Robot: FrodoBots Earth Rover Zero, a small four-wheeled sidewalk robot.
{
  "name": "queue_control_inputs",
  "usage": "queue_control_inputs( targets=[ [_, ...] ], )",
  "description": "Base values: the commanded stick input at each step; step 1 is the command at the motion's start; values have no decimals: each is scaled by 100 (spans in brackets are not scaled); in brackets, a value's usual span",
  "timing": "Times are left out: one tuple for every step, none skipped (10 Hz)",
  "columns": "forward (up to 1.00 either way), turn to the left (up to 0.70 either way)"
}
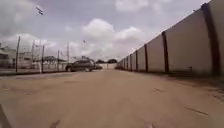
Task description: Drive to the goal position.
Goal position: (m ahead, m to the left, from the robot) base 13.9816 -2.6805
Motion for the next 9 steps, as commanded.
queue_control_inputs(
  targets=[
    [70, 0],
    [70, 0],
    [70, 0],
    [70, 0],
    [70, 0],
    [70, 0],
    [70, 0],
    [70, 0],
    [70, 0]
  ],
)
